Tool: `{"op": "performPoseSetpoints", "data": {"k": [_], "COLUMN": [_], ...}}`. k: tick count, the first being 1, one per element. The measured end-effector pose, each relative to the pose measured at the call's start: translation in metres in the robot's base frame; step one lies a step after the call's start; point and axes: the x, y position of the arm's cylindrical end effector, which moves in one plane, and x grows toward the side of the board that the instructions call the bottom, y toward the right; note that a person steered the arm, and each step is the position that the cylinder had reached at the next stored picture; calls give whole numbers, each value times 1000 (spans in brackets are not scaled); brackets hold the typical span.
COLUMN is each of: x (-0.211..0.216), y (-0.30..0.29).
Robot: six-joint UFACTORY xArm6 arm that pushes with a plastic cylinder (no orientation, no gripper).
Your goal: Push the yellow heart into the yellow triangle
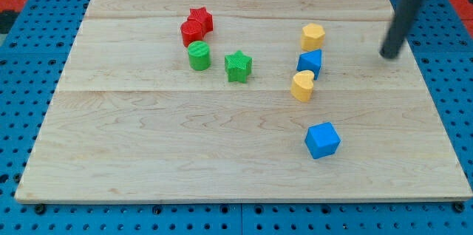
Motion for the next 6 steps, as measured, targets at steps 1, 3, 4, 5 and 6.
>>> {"op": "performPoseSetpoints", "data": {"k": [1,3,4,5,6], "x": [47,84,68,47,16], "y": [-47,-140,-173,-135,-134]}}
